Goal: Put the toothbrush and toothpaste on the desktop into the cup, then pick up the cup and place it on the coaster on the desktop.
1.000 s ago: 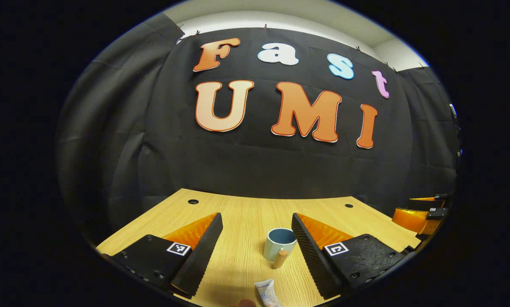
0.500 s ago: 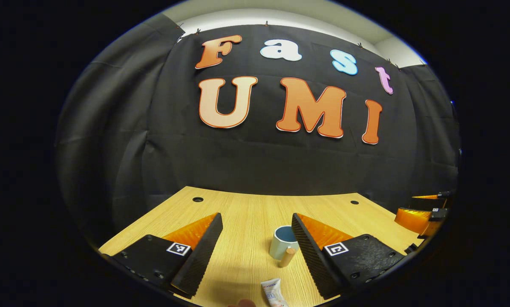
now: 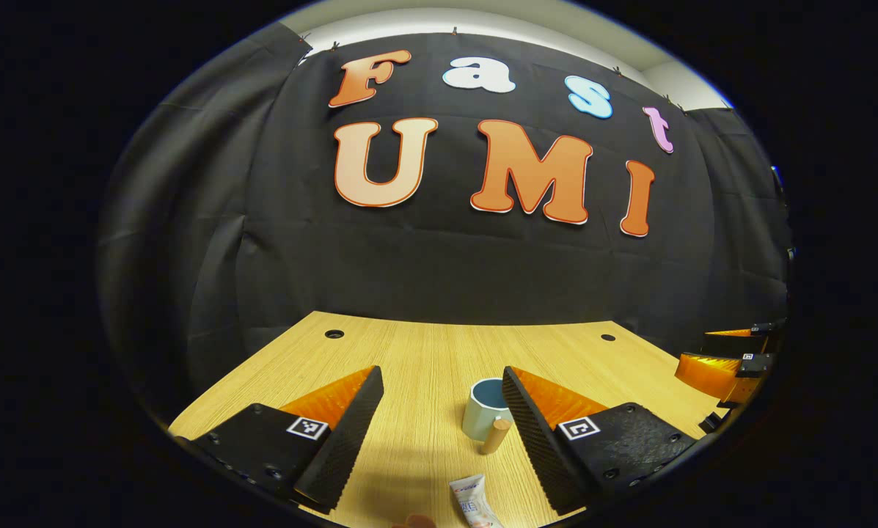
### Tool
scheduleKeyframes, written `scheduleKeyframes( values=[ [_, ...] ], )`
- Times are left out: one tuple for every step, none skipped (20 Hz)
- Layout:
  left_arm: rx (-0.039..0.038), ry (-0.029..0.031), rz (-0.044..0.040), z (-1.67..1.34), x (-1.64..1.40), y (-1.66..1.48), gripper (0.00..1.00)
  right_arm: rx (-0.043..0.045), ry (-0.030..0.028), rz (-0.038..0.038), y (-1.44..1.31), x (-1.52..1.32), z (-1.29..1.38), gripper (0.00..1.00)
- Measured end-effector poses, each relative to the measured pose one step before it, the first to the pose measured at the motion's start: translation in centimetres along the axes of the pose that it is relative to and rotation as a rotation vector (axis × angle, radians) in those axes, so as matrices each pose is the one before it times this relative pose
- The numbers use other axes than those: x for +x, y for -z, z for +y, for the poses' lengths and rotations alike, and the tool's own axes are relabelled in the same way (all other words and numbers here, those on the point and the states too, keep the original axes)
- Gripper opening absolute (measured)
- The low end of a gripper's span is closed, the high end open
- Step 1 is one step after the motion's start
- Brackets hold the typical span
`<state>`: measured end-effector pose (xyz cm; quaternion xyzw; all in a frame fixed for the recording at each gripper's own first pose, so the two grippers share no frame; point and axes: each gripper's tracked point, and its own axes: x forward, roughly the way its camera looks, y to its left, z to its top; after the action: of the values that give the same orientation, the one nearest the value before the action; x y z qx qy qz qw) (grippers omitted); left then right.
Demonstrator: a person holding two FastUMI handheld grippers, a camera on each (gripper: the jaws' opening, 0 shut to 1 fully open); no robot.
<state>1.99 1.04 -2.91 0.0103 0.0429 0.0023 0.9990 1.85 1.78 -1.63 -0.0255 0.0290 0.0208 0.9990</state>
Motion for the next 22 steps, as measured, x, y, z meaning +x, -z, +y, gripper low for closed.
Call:
scheduleKeyframes(
  values=[
    [-0.00297,0.00471,0.01031,-0.029,-0.047,0.419,0.98,-0.00271,-0.00501,0.00497,0.039,0.088,0.161,0.99],
    [0.00075,0.00048,0.01088,0.092,-0.011,0.243,0.98,-0.00006,-0.00615,0.00416,0.144,0.160,0.190,0.99],
    [0.00270,-0.00087,0.00927,0.233,-0.140,0.467,0.98,0.00256,-0.00492,0.00447,0.101,0.162,0.207,0.99],
    [0.00250,0.00001,0.01079,0.158,0.127,0.229,0.98,-0.00037,-0.00562,0.00702,0.208,0.127,0.151,0.99],
    [0.00427,0.00469,0.01904,-0.062,0.248,0.380,0.98,-0.00294,-0.00456,0.00684,0.268,0.100,0.141,0.99],
    [0.00685,0.00936,0.02190,-0.229,0.063,0.511,0.98,-0.00475,-0.00357,0.00866,0.328,0.047,0.154,0.99],
    [0.00765,0.01052,0.02361,-0.149,0.233,0.658,0.98,-0.00132,-0.00124,0.00716,0.249,0.096,-0.039,0.99],
    [0.00277,0.01423,0.02149,-0.237,0.062,0.348,0.98,0.00185,-0.00015,0.00685,0.213,0.115,-0.103,0.99],
    [-0.00003,0.01490,0.02579,-0.406,0.299,0.618,0.98,0.00429,0.00021,0.00963,0.195,0.086,-0.119,0.99],
    [-0.00112,0.01431,0.01999,-0.302,0.169,0.120,0.98,0.00762,-0.00096,0.01152,0.310,0.198,-0.133,0.99],
    [-0.00410,0.01729,0.02795,-0.391,0.157,0.557,0.98,0.00764,-0.00197,0.01080,0.226,0.073,-0.041,0.99],
    [-0.00295,0.01442,0.02636,-0.232,0.279,0.317,0.98,0.00644,-0.00094,0.00990,0.256,0.124,-0.139,0.99],
    [0.00453,0.01340,0.03137,-0.287,0.454,0.427,0.98,0.00357,-0.00034,0.01089,0.257,0.031,-0.129,0.99],
    [0.00602,0.00793,0.03554,-0.103,0.472,0.303,0.98,0.00157,0.00175,0.01256,0.243,0.137,-0.129,0.99],
    [-0.00022,0.02352,0.04640,-0.429,0.325,0.572,0.98,0.00130,0.00100,0.01428,0.296,-0.002,-0.151,0.99],
    [-0.01213,0.02494,0.05087,-0.560,0.127,0.642,0.98,0.00311,-0.00082,0.01302,0.391,0.017,-0.188,0.99],
    [-0.00411,0.01026,0.04906,-0.430,0.154,0.730,0.98,0.00586,-0.00277,0.01202,0.132,0.033,-0.051,0.99],
    [0.00321,0.01072,0.03538,-0.305,0.409,0.463,0.98,0.00807,-0.00458,0.01240,0.359,0.034,-0.093,0.99],
    [-0.00116,0.01001,0.04449,-0.184,0.446,0.709,0.98,0.00985,-0.00641,0.01222,0.280,-0.028,0.023,0.99],
    [-0.01247,0.00527,0.05001,-0.070,0.275,0.672,0.98,0.01000,-0.00444,0.01307,0.354,0.044,-0.075,0.99],
    [-0.01464,0.02194,0.04237,-0.345,0.308,0.497,0.98,0.00272,-0.00523,0.01055,0.287,0.137,-0.002,0.99],
    [-0.01230,0.02998,0.04068,-0.238,0.058,0.335,0.98,0.00186,0.00368,0.01347,0.379,0.158,-0.266,0.99]
  ],
)
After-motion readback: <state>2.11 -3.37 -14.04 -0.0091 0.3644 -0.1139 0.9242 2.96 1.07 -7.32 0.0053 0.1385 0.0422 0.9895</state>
